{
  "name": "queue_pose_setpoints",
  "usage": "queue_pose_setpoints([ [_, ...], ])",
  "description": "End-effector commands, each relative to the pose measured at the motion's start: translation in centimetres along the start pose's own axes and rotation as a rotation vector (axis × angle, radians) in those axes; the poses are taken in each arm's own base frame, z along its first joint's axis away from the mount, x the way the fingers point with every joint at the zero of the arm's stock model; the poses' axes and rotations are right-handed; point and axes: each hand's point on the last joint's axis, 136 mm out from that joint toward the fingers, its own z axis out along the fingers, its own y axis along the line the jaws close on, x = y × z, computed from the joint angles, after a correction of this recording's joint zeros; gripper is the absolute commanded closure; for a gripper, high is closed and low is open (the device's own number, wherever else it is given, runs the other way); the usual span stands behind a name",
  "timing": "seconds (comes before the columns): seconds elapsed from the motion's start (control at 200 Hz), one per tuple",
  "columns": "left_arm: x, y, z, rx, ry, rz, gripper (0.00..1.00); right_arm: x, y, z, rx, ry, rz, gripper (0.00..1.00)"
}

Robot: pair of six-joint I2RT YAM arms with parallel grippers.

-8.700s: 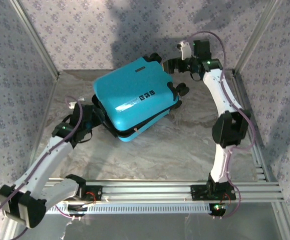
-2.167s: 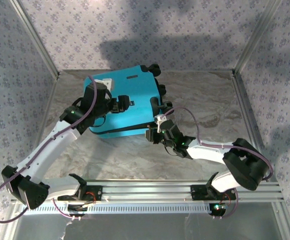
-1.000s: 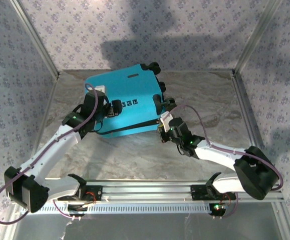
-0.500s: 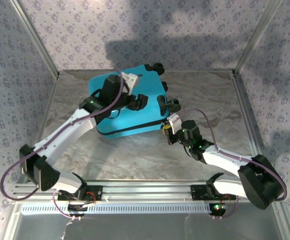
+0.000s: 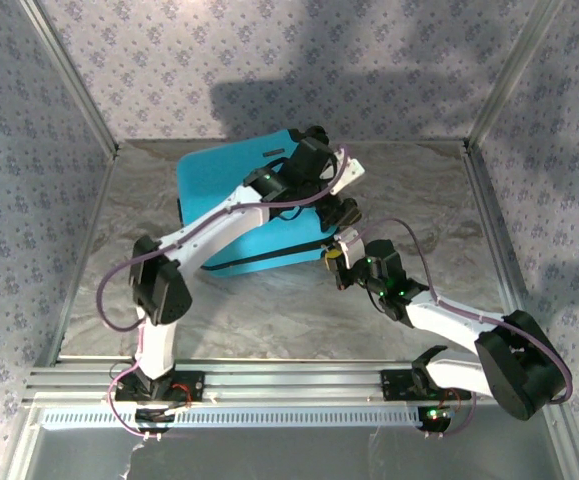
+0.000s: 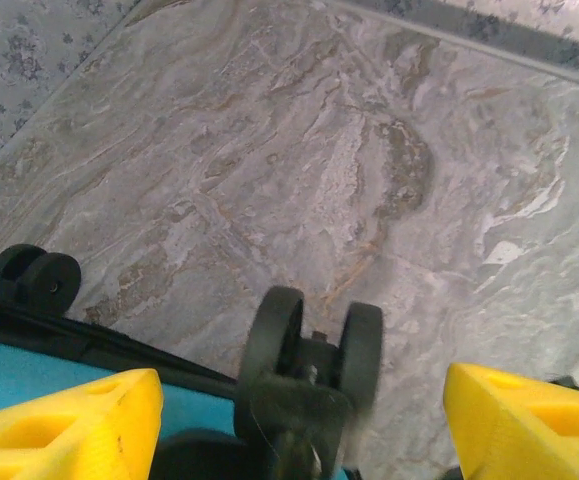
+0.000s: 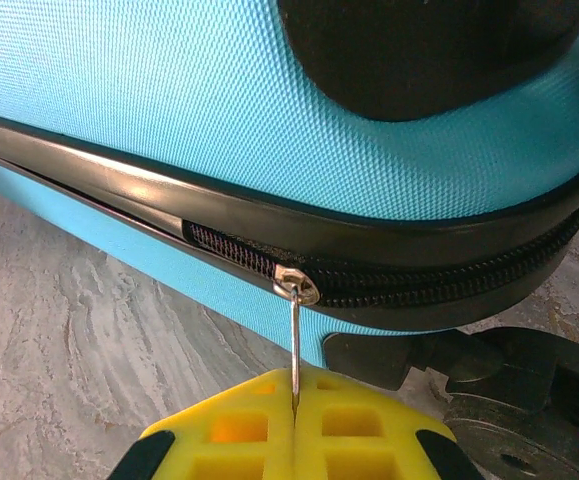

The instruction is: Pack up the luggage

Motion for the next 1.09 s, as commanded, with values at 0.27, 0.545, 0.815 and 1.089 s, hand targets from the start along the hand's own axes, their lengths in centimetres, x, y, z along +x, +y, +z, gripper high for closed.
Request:
queue_pose_setpoints([
  [0.27, 2.1, -2.7, 2.3, 0.117, 0.236, 0.214, 0.26, -1.5, 1.3, -0.4, -0.068, -0.049, -0.024, 1.0],
  [0.545, 5.0, -3.2, 3.3, 0.099, 0.387, 0.272, 0.27, -1.7, 1.4, -0.9, -0.064, -0.054, -0.023, 1.0],
  [0.815, 6.9, -3.2, 2.8, 0.105, 0.469, 0.274, 0.27, -1.9, 1.4, -1.2, -0.063, -0.06, -0.022, 1.0],
  [1.089, 9.7, -3.7, 2.5, 0.152, 0.579, 0.28, 0.27, -1.9, 1.6, -1.2, -0.069, -0.056, -0.024, 1.0],
])
